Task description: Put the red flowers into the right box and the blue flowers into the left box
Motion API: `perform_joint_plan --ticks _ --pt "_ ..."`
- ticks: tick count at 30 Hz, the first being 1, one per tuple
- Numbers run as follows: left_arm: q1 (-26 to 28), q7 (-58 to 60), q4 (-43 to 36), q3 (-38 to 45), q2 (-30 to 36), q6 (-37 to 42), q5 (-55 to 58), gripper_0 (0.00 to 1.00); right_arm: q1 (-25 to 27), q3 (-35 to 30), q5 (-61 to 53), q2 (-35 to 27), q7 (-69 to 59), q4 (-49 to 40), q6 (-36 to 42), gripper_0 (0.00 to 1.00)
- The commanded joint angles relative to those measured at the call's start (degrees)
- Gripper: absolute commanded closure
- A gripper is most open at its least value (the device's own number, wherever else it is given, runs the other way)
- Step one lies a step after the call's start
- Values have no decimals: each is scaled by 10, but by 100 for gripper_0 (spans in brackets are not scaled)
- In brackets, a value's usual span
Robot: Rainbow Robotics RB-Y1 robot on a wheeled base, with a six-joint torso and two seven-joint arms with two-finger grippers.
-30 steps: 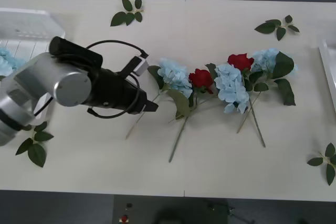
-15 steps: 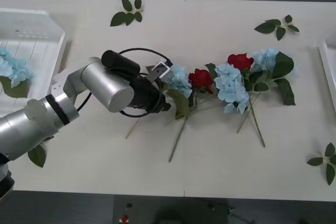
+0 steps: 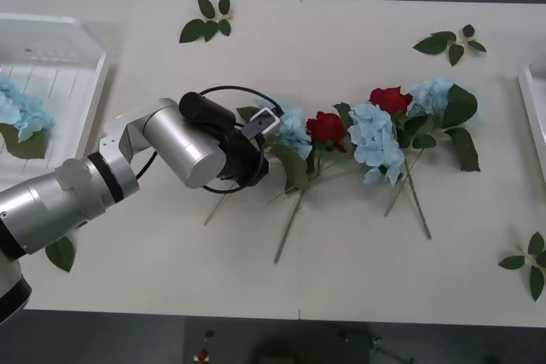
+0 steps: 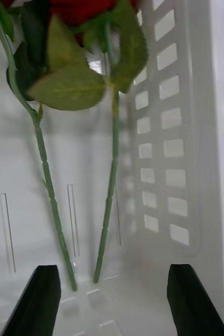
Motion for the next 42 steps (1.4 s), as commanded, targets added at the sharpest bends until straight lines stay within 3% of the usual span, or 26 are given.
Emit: perform_joint_plan --ticks 1,11,16,19,20,25,32,37,42 --pt "-23 5 -10 5 -1 -5 -16 100 -5 -2 -21 4 -14 -31 22 15" --pt "-26 18 -123 18 99 6 12 100 -4 -1 -105 13 -113 -196 158 14" --pt "-23 26 -257 95 250 101 55 100 -5 -1 -60 34 -268 -315 214 14" --pt "-10 24 -287 133 346 141 83 100 -9 -1 -19 56 -330 -362 230 14" --pt "2 22 -286 154 389 161 91 100 -15 -1 0 72 -358 -379 244 14" --pt "48 12 -230 205 455 176 46 100 -51 -1 56 127 -424 -398 295 14" --pt "65 3 -134 234 447 174 33 99 -75 -1 150 207 -488 -398 322 14" --pt "65 3 -86 233 421 149 -14 49 -77 -1 210 243 -492 -394 324 14" --pt "65 -3 -78 234 422 131 21 36 -78 -1 247 264 -495 -378 324 14"
